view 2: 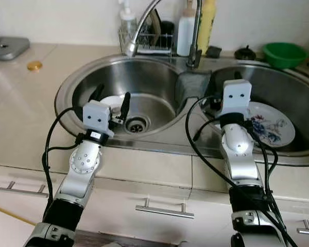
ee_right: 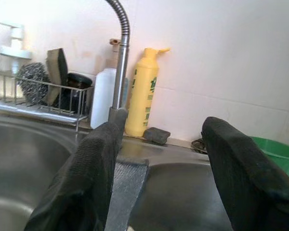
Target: Kitchen organization
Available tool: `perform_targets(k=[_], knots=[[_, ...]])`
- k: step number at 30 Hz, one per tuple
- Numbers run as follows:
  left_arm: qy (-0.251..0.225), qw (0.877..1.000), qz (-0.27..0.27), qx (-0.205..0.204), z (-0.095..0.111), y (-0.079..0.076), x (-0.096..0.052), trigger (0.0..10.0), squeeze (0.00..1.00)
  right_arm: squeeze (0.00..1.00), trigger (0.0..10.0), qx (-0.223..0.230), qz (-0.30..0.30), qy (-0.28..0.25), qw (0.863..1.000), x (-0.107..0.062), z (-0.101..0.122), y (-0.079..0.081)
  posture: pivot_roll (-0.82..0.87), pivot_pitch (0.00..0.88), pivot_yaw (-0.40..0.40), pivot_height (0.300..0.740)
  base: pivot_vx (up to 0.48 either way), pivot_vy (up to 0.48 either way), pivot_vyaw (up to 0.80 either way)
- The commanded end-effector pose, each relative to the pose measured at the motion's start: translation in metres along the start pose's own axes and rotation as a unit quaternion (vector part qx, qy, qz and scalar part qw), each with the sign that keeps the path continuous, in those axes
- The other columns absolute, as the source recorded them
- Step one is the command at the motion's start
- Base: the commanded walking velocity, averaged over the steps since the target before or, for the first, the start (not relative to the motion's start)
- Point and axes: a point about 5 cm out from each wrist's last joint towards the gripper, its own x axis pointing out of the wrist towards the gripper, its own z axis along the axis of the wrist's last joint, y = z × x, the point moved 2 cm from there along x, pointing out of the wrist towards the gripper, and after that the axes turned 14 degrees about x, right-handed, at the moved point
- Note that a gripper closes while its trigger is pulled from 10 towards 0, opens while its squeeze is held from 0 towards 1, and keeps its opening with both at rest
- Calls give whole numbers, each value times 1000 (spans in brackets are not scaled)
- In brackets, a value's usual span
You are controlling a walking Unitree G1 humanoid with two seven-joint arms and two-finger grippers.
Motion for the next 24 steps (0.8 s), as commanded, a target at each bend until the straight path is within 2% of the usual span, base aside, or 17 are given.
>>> perform_targets(k=[1, 6, 24], knots=[[11, 1000, -11, -4, -5, -5, -4, 10000, 0, 0, 10000, -6, 21, -16, 1000, -3, 5, 7, -99, 0, -3, 740, -341, 0, 0], [8, 1000, -12, -6, -4, -6, -5, 10000, 0, 0, 10000, -8, 34, -19, 999, -7, 5, 12, -99, 0, -4, 740, -343, 0, 0], [9, 1000, -13, -6, -4, -6, -5, 10000, 0, 0, 10000, -12, 31, -20, 999, -10, 3, 11, -99, 0, -5, 740, -336, 0, 0]])
